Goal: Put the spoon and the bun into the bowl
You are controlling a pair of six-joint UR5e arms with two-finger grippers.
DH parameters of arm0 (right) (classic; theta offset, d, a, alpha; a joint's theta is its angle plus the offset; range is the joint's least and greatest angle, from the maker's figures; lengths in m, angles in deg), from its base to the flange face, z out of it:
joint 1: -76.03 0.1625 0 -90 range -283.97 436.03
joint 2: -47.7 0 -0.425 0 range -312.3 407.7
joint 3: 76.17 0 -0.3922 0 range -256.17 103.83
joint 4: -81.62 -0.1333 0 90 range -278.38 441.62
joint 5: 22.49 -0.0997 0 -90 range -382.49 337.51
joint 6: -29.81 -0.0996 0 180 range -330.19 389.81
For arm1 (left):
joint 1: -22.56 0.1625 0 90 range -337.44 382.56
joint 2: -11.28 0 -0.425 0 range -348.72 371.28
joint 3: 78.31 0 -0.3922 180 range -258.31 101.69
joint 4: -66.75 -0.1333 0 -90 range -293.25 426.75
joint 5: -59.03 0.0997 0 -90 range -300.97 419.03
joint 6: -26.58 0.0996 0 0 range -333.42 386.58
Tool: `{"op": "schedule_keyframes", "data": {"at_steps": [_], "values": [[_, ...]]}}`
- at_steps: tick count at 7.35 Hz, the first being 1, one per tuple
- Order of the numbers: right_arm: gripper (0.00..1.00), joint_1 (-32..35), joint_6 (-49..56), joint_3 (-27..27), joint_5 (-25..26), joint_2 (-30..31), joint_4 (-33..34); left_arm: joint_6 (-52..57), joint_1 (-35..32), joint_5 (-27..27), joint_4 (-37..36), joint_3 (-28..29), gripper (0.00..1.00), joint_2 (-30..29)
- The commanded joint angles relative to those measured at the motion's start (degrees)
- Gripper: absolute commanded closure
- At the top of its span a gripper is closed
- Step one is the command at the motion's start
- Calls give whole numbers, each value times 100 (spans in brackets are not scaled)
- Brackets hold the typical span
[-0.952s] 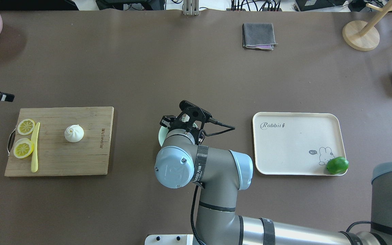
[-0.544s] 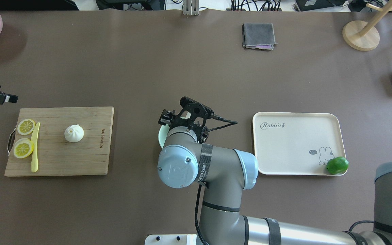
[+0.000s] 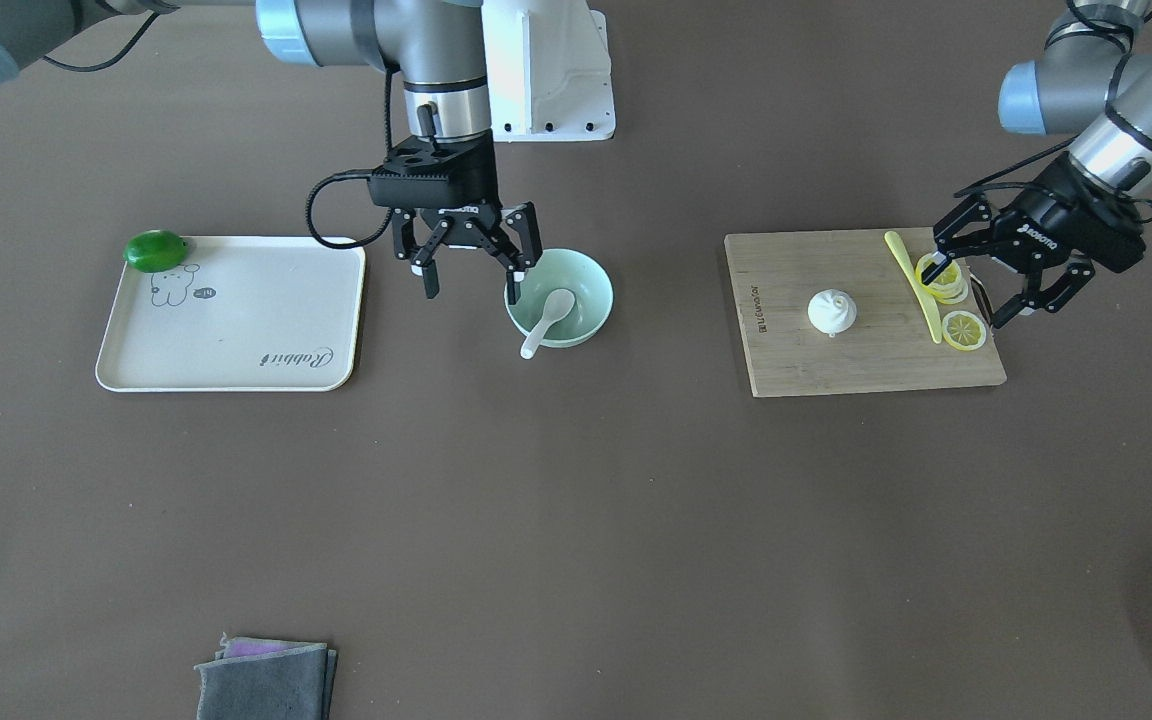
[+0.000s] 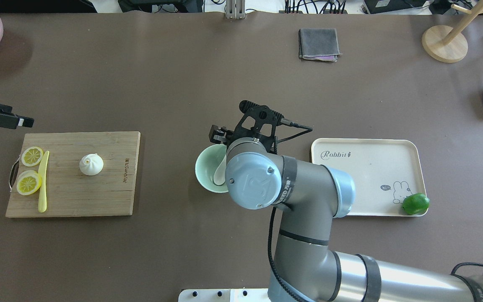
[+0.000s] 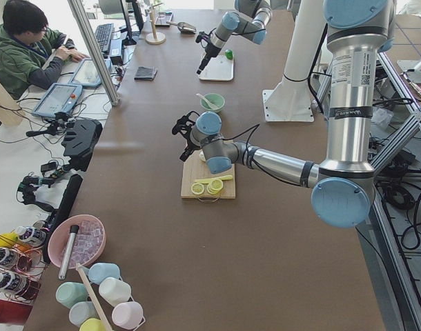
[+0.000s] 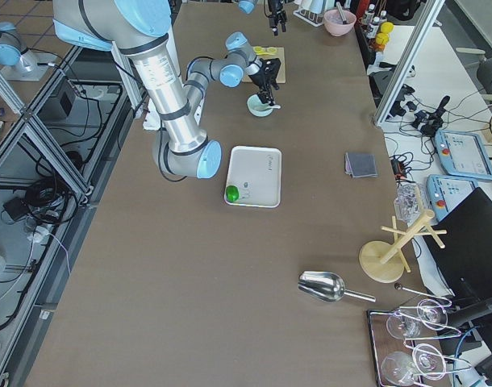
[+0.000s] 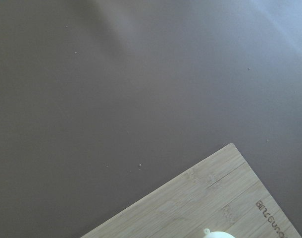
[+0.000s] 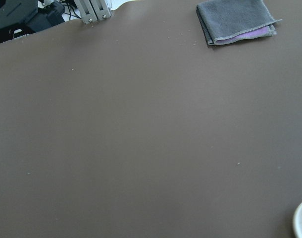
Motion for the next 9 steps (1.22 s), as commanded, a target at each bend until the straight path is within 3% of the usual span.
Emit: {"op": "schedule_keyframes", "data": {"at_steps": [1,3,5,6,9], "values": [[0,970,1465,-572,-1412,706,-43,-32,1009,1214,9,-31,2,-50],[0,1518,2416,-635,-2154,1059,-104,-23,1344,1487,9,22,2,-42],[0,1528,2403,-627,-2139,1122,-245,-15,1547,1716,18,144,3,-42],[0,1528,2376,-627,-2130,1122,-245,-14,1608,1761,18,189,16,-50],[0,1528,2341,-635,-2121,1122,-245,-41,1609,1779,113,224,79,-59]]}}
